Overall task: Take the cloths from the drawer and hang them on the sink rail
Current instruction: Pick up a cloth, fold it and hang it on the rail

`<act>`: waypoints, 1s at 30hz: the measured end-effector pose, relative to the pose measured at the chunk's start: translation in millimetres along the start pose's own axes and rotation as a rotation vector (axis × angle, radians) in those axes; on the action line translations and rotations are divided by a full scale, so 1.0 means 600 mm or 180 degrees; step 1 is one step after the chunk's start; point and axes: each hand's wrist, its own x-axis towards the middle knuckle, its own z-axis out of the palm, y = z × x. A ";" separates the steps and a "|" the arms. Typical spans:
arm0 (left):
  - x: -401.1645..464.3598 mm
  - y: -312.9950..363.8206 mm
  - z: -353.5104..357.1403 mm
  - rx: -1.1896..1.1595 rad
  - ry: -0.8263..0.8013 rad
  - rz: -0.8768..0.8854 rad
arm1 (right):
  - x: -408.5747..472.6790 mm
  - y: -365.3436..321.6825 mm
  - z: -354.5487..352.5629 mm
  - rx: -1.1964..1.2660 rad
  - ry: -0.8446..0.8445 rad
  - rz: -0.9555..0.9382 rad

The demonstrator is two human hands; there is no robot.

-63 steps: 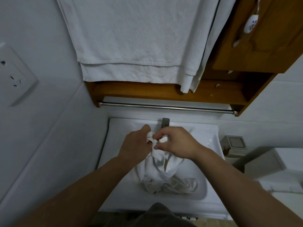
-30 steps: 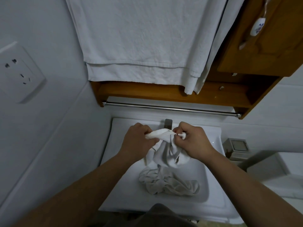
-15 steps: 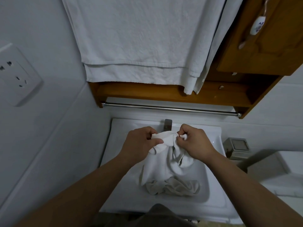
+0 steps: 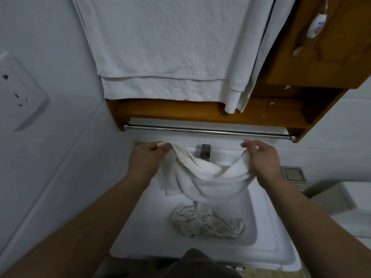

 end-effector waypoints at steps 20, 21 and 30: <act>0.055 0.012 -0.023 0.0019 0.0633 0.0221 | 0.038 0.021 -0.060 0.1996 -0.1430 0.1510; 0.057 0.015 -0.024 0.0042 0.0646 0.0235 | 0.042 0.023 -0.059 0.1991 -0.1418 0.1492; 0.061 0.016 -0.024 0.0248 0.0666 0.0356 | 0.055 0.052 -0.048 -0.0176 -0.1726 0.1130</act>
